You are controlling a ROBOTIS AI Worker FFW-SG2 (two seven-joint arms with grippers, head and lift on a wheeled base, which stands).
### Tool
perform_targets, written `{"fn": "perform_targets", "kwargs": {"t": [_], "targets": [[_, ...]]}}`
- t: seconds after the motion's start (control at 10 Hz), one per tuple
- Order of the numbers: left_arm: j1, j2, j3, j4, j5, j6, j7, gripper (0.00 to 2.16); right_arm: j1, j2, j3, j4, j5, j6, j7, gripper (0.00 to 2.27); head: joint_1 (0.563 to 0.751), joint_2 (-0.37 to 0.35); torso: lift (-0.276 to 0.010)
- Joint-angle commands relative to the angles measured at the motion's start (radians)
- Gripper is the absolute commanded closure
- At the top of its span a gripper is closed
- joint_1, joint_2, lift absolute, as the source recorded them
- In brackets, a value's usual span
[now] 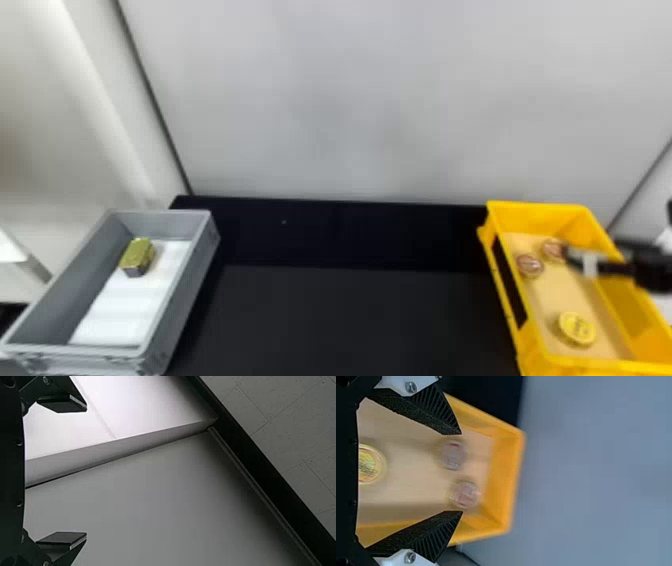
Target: Pick up the round yellow can and place it in the yellow rectangular box
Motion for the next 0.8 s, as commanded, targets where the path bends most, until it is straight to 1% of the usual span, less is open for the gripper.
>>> {"fn": "perform_targets", "kwargs": {"t": [0.0,0.2,0.3,0.4,0.5,0.6,0.7], "targets": [[0.011,-0.005,0.01,0.0,0.0,-0.001,0.001,0.14,-0.059,-0.005,0.01,-0.287,-0.1,0.025,-0.135,0.11,0.663,0.054,-0.009],[0.018,-0.008,0.016,0.0,-0.002,-0.008,0.001,0.14,-0.106,-0.02,0.054,-0.464,-0.1,0.005,-0.255,0.11,0.663,0.054,-0.009],[0.025,-0.01,0.02,0.0,-0.002,-0.012,0.004,0.14,-0.131,-0.02,0.082,-0.519,-0.104,-0.014,-0.316,0.11,0.663,0.054,-0.009],[0.023,-0.01,0.022,0.001,-0.002,-0.015,0.006,0.14,-0.156,-0.016,0.117,-0.568,-0.126,-0.029,-0.441,0.12,0.663,0.054,-0.009],[0.025,-0.008,0.025,0.003,-0.002,-0.02,0.006,0.14,-0.177,-0.013,0.148,-0.591,-0.119,-0.077,-0.52,0.11,0.663,0.054,-0.009],[0.025,-0.008,0.03,0.004,-0.002,-0.026,0.009,0.14,-0.229,-0.016,0.163,-0.605,-0.098,-0.106,-0.528,0.11,0.663,0.054,-0.009],[0.026,-0.008,0.033,0.004,-0.002,-0.032,0.013,0.14,-0.281,-0.017,0.183,-0.622,-0.037,-0.127,-0.528,0.11,0.663,0.054,-0.009]]}}
